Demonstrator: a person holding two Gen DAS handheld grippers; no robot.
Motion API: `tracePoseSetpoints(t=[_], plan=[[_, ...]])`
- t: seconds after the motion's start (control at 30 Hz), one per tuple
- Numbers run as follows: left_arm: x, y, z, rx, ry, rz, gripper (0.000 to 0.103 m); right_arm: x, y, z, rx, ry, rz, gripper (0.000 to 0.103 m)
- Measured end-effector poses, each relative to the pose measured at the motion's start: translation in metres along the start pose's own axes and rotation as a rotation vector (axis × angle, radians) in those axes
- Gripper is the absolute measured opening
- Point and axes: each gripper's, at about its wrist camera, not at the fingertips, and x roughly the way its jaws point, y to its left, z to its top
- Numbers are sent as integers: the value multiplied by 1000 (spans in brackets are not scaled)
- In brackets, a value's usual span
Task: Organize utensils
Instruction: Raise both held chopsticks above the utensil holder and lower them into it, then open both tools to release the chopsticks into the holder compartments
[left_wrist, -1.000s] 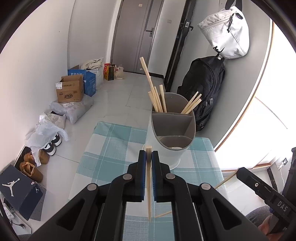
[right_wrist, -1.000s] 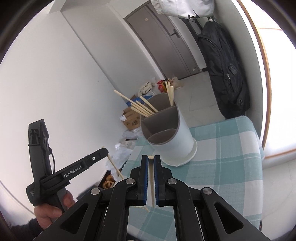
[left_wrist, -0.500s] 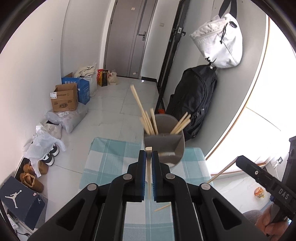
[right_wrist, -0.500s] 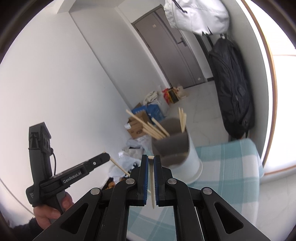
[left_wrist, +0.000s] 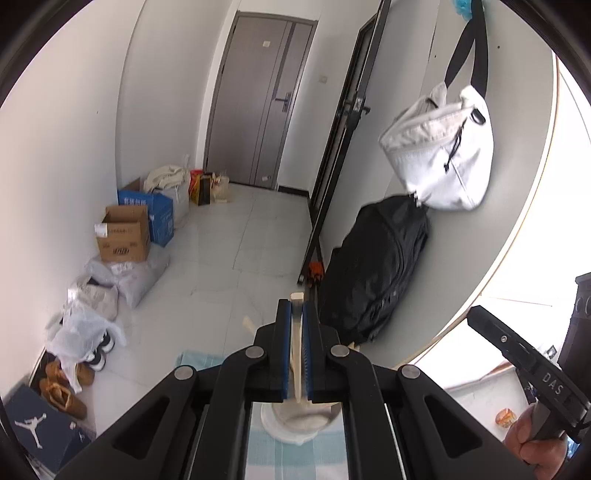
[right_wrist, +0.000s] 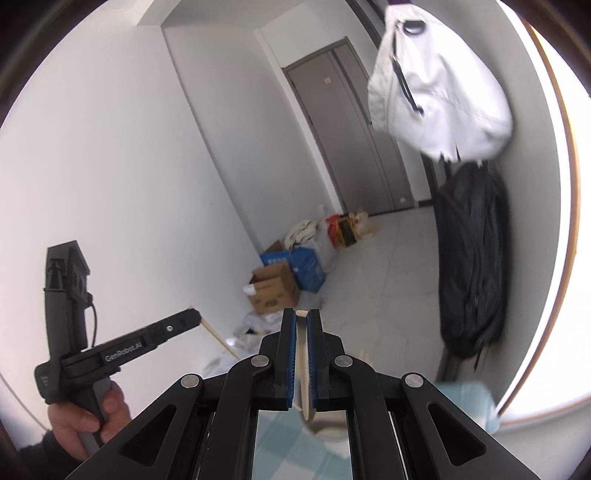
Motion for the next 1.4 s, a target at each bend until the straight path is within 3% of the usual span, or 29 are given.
tracePoseSetpoints(t=[0.27,0.67,1.03,1.07,1.17,1.4], plan=[[35,-5,12,29,2,-5,2,48,-6,19,-77,39,-46,5],[84,-3,-18,54,141,-19,2,105,-29,-19,-112,185,-67,5],[102,-11,-34,101,235,-45,2,123,-31,-47,-111,249,-54,5],[105,-11,-35,103,251,-53,2,124,-33,-49,-105,258,-43,1],[111,-8,-39,87,319,-93,3,129,-37,-56,-85,293,-36,2],[86,13,-26,-30,279,-139,4,101,-42,-56,-18,229,-22,4]])
